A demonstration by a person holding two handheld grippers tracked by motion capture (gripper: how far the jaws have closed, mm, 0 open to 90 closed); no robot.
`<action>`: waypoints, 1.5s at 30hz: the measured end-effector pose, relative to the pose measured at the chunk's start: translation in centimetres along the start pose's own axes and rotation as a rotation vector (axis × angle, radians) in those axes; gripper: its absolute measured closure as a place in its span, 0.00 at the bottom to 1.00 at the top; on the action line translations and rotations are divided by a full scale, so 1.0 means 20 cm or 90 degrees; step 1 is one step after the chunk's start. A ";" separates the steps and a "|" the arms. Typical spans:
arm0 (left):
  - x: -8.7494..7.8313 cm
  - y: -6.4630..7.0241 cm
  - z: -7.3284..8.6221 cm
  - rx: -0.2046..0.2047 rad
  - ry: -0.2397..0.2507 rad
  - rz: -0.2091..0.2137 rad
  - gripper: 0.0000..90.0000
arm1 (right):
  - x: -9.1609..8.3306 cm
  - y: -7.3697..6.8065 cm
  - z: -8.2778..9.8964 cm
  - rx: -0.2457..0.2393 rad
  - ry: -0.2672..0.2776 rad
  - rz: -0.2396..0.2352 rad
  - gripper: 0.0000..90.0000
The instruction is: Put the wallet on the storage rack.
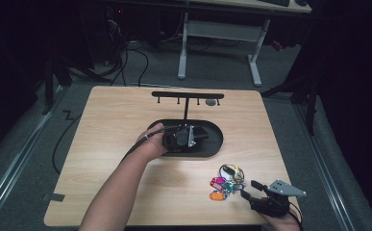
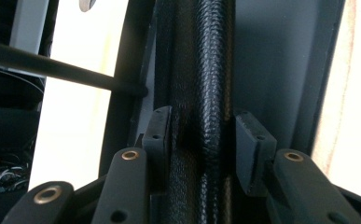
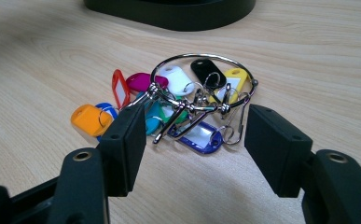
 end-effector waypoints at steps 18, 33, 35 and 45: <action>-0.06 0.03 0.07 -0.063 0.025 0.029 0.66 | 0.02 0.00 0.01 -0.004 -0.013 0.006 0.43; -0.22 0.13 0.14 -0.232 0.129 0.105 0.66 | 0.02 0.00 0.02 -0.005 -0.016 0.005 0.43; -0.23 0.14 0.17 -0.263 0.142 0.118 0.66 | 0.02 0.00 0.03 -0.002 -0.021 0.004 0.43; -0.23 0.28 0.31 -0.333 0.159 0.141 0.59 | 0.02 0.01 0.03 -0.005 -0.024 0.009 0.43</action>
Point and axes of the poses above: each handheld gripper's, and its own axes: x roughly forward along the jaws, z roughly out of its underside, y roughly to its right, the point moved 9 cm from there along x, roughly forward along the jaws, and after that the axes turned 7 degrees about -y, right-handed, at the moved point
